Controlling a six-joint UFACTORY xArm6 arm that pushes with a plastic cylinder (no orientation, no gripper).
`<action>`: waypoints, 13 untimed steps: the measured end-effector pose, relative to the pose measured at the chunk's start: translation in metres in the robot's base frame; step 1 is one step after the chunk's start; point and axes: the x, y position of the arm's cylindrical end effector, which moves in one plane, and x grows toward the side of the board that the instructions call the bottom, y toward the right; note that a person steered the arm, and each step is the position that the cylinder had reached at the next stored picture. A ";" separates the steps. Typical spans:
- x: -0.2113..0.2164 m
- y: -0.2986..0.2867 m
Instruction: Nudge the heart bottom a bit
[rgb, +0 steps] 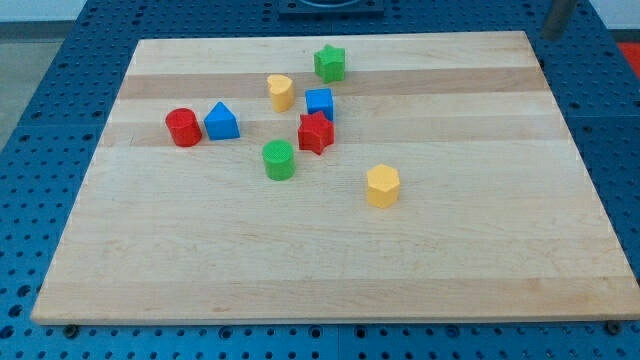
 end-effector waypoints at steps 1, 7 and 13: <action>0.028 -0.022; -0.005 -0.324; 0.098 -0.426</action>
